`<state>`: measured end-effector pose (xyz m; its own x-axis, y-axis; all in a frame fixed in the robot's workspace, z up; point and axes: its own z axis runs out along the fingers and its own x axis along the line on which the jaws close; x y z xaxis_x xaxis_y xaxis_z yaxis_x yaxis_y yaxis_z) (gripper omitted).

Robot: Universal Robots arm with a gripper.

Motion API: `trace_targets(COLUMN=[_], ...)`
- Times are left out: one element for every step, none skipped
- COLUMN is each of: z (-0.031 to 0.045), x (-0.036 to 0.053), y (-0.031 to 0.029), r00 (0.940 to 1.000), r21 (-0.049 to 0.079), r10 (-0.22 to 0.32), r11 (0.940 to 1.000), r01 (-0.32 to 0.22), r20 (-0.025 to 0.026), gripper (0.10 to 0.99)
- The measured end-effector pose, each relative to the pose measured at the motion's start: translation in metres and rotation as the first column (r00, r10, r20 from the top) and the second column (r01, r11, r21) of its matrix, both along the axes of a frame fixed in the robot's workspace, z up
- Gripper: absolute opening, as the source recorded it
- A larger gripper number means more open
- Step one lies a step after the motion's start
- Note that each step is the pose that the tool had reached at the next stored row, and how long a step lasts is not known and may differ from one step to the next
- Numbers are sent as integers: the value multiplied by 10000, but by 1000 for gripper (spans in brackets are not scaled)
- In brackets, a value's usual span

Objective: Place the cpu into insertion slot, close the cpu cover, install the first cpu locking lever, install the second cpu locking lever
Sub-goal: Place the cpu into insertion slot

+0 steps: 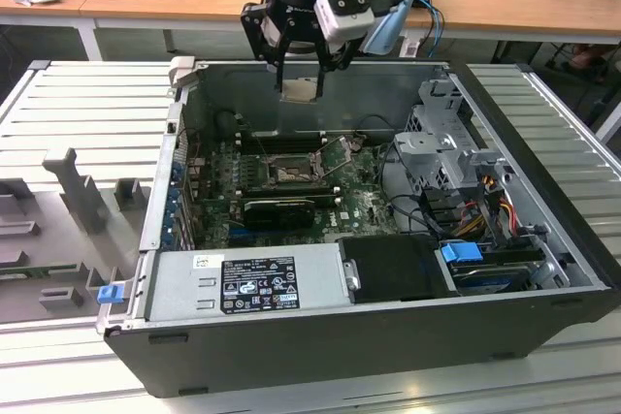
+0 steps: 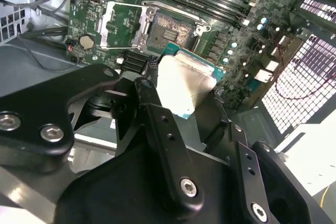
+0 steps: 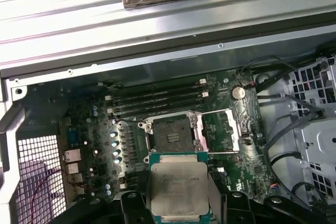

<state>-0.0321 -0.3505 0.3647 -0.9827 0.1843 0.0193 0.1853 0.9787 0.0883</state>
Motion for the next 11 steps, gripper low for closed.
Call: trace_targets(z=[-2,-3,-4,-5,-6,-6,-6,-7,-7,-11,-17], x=[0,0,0,0,0,0,0,0,0,0,0], y=[0,0,0,0,0,0,0,0,0,0,0], r00=[9998,9995,9990,9985,9977,9971,9961,9954,9948,9942,9938], r21=[0,0,0,0,1,0,0,1,0,3,4], r10=[-180,-318,-456,-551,-676,-759,-885,-953,-1022,-1072,-1109], r11=[9998,9995,9990,9985,9977,9971,9961,9954,9948,9942,9938], r01=[180,318,456,551,676,759,885,953,1022,1072,1109], r20=[0,0,0,0,1,1,0,0,0,1,1], gripper=[529,529,529,529,529,529,529,529,529,529,529])
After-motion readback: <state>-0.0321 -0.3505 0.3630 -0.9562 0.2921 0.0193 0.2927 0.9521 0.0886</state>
